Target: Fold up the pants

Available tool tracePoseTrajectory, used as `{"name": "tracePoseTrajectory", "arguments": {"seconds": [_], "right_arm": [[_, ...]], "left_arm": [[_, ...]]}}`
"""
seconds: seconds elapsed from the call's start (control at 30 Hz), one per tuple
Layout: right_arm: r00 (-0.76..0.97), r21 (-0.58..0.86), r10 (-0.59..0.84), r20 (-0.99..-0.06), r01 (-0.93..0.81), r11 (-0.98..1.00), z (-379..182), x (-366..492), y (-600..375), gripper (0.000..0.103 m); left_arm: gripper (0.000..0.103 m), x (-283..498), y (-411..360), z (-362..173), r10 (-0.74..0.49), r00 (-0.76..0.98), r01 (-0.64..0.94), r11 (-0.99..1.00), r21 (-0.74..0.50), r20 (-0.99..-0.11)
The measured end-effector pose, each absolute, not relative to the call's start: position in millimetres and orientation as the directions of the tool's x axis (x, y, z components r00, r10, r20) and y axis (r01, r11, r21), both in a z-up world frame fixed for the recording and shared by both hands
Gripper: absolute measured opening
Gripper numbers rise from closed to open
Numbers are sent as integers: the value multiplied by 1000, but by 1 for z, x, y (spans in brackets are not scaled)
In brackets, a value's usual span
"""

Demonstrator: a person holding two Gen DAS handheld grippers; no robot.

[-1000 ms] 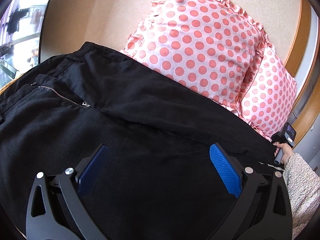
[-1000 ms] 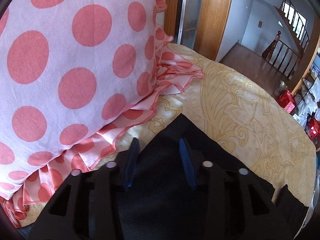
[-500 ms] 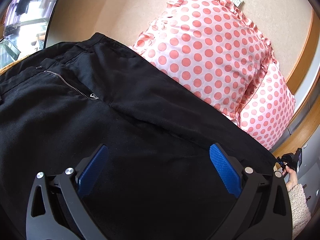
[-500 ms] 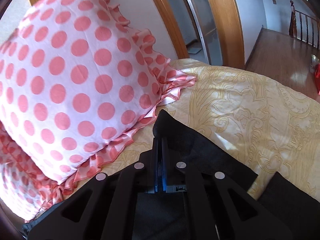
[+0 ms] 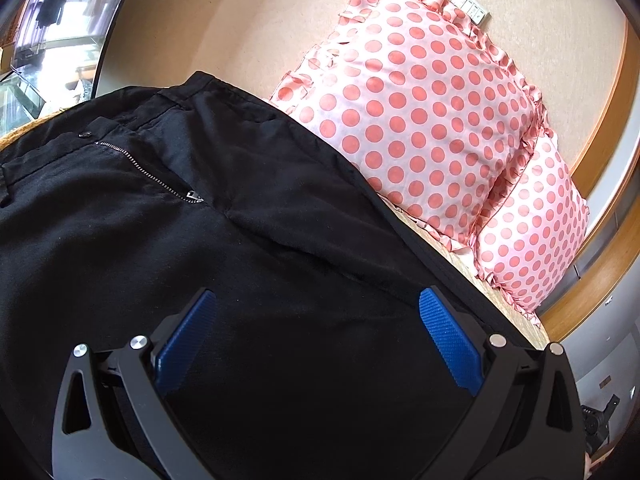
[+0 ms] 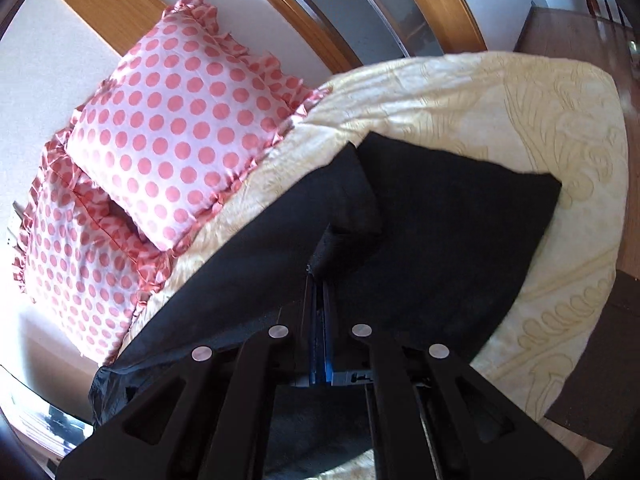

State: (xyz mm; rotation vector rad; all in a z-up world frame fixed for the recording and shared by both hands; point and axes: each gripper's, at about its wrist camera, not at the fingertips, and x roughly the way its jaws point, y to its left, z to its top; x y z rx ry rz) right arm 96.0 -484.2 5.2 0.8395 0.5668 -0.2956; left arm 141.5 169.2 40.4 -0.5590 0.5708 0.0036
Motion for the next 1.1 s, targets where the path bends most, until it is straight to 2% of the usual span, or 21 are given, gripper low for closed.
{"name": "tracePoseTrajectory", "arguments": {"seconds": [0.1, 0.2, 0.3, 0.47, 0.53, 0.6, 0.63, 0.77, 0.8, 0.83, 0.9, 1.0, 1.1], "right_arm": [[817, 653, 3, -577, 460, 602, -1, 90, -485, 4], [814, 689, 29, -580, 471, 552, -5, 87, -491, 15], [816, 715, 42, -576, 478, 511, -9, 81, -496, 22], [837, 769, 72, -543, 461, 442, -13, 81, -501, 26], [850, 793, 84, -520, 443, 418, -11, 83, -502, 41], [862, 812, 95, -497, 424, 402, -8, 84, -501, 52], [862, 811, 95, -497, 423, 404, -8, 85, -500, 53], [841, 765, 47, -539, 466, 445, -5, 95, -498, 48], [836, 753, 34, -548, 474, 456, -5, 98, -498, 38], [829, 742, 27, -558, 484, 465, -7, 103, -498, 20], [825, 745, 44, -564, 485, 457, -16, 110, -500, 5], [857, 768, 42, -514, 438, 468, -12, 112, -507, 3], [916, 815, 15, -401, 349, 462, 12, 94, -518, 3]], "left_arm": [[101, 141, 170, 40, -144, 847, -159, 850, -502, -512], [101, 139, 171, 40, -138, 849, -166, 847, -504, -511], [101, 140, 172, 39, -138, 848, -167, 847, -504, -511], [101, 141, 172, 39, -142, 845, -165, 848, -503, -516], [101, 141, 171, 38, -142, 843, -167, 848, -504, -519], [101, 141, 172, 38, -142, 843, -168, 847, -505, -519], [101, 141, 172, 38, -142, 843, -168, 847, -505, -519], [101, 142, 171, 37, -148, 839, -164, 849, -503, -524], [101, 142, 171, 37, -148, 839, -164, 848, -503, -524], [101, 142, 171, 37, -148, 839, -165, 848, -504, -523], [101, 142, 171, 37, -149, 839, -165, 847, -506, -523], [101, 142, 171, 37, -150, 837, -166, 848, -504, -527], [101, 142, 171, 36, -150, 835, -169, 846, -506, -530]]}}
